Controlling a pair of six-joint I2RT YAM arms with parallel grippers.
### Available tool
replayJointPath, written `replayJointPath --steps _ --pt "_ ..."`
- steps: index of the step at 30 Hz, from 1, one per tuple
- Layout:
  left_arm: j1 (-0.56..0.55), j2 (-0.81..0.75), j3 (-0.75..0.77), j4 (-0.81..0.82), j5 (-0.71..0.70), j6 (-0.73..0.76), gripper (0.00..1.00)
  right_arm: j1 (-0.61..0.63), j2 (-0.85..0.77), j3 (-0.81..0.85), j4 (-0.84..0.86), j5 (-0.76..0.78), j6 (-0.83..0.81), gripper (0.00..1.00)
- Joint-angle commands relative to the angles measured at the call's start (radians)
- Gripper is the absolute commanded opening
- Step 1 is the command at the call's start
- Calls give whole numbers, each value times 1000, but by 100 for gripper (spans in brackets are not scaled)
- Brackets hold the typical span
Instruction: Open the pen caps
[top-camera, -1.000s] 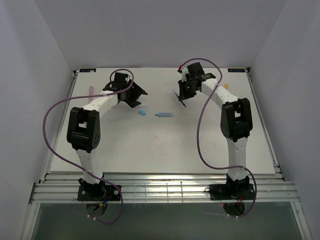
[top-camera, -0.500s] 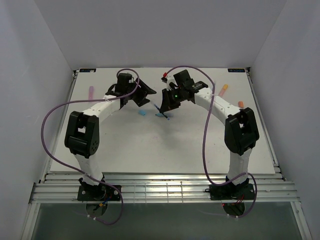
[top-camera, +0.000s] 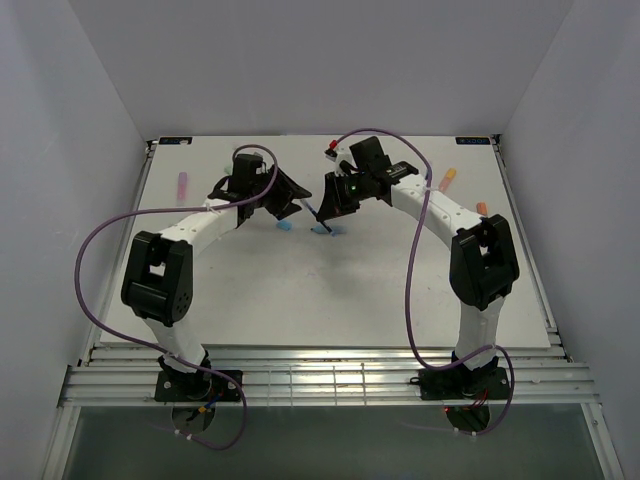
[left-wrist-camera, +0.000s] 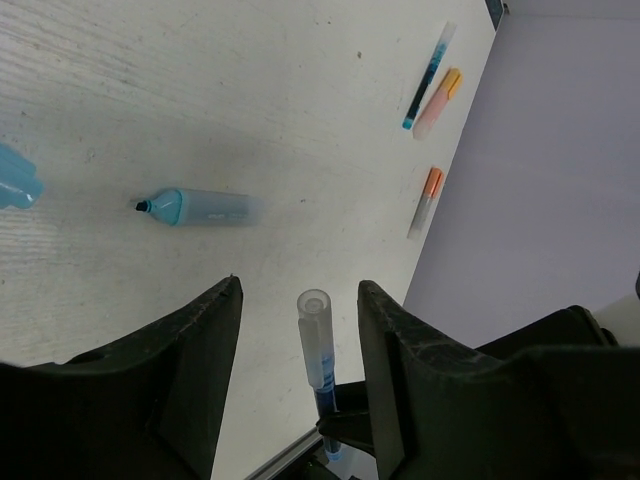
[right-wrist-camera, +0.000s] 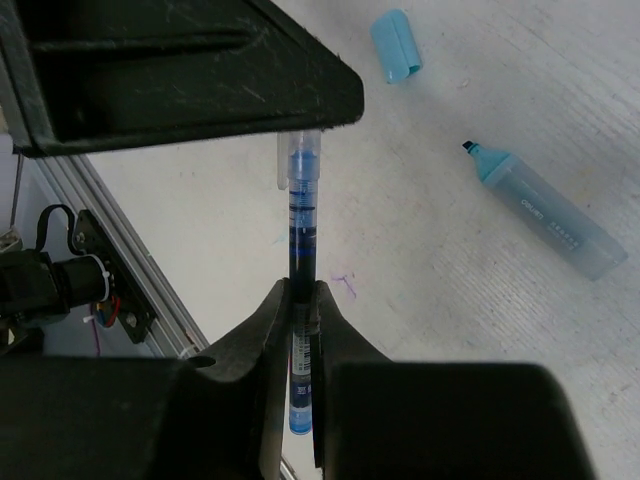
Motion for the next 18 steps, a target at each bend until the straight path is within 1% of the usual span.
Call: replayJointPath --steps 1,4,5,7,8,11,12,14,15,18 --pt "-21 -46 19 17 9 11 59 -1 10 16 63 -46 35 8" --pt "-28 -41 19 19 12 9 53 1 11 19 67 -51 41 8" --pt "-29 -41 19 17 12 9 49 -1 11 19 69 -54 42 8" --pt "-31 -43 16 16 12 9 44 -1 14 19 75 -54 41 8" --pt "-29 -41 18 9 12 9 38 -1 19 21 74 -52 42 8" --pt "-31 -47 18 -9 2 9 34 -1 30 27 74 -60 47 8" --pt "-29 -46 21 -18 3 14 29 -1 33 28 74 -61 47 8" --pt "-31 -38 39 -35 2 25 24 -2 39 34 71 -69 38 8" --pt "-31 -38 44 -38 3 31 20 -1 40 34 69 -69 36 8" --pt "-29 -35 59 -70 -9 46 17 -2 39 25 70 -69 31 8"
